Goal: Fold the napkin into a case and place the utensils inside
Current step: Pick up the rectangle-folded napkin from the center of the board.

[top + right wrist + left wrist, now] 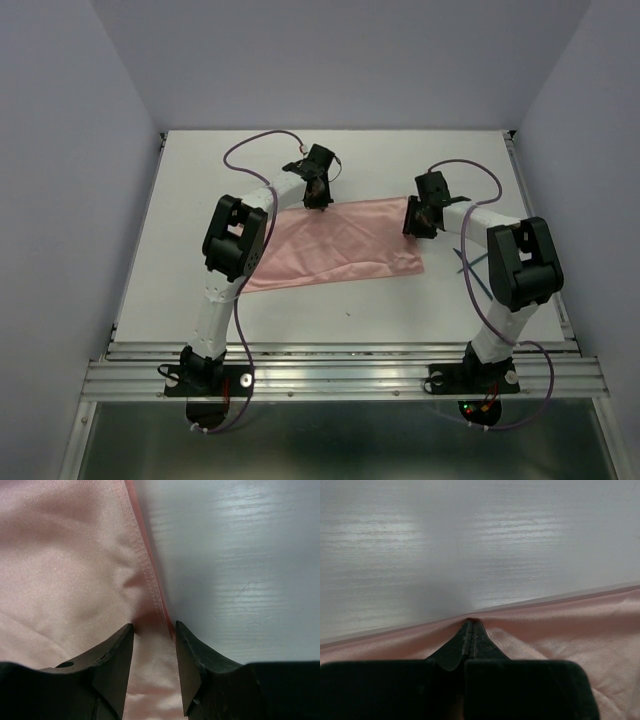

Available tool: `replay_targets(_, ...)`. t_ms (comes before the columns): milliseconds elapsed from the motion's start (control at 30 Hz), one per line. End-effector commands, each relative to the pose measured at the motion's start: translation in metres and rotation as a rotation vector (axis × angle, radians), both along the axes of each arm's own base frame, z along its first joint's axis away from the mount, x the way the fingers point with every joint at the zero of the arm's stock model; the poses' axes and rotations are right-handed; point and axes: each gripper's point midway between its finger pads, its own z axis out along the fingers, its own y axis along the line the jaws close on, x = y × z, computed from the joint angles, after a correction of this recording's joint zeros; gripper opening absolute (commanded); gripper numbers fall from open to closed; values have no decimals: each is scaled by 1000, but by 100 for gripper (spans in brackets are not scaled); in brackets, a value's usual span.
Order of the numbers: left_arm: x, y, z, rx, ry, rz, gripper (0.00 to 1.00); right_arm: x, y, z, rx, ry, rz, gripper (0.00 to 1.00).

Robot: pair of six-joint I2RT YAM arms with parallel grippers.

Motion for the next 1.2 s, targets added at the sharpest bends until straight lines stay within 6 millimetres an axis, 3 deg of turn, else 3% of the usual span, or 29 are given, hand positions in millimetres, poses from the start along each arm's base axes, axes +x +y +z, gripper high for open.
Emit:
replay_targets(0, -5, 3, -3, 15, 22, -16, 0, -18, 11, -26, 54, 78, 64, 43)
replay_targets(233, -4, 3, -1, 16, 19, -17, 0, -16, -4, -31, -26, 77, 20, 15)
replay_targets(433, -5, 4, -3, 22, 22, -20, 0, -16, -4, -25, -26, 65, 22, 2)
replay_targets(667, -4, 3, 7, 17, 6, -27, 0, -11, -9, 1, -28, -5, -16, 1)
replay_targets(867, -1, 6, 62, -11, -91, -36, 0, -11, -12, 13, -28, -38, -47, 1)
replay_targets(1033, -5, 18, 81, -8, -111, -31, 0, -15, -11, 13, -4, -52, -68, 1)
replay_targets(1167, -8, 40, 90, -15, -115, 3, 0, -16, -10, 19, 17, -77, -83, 1)
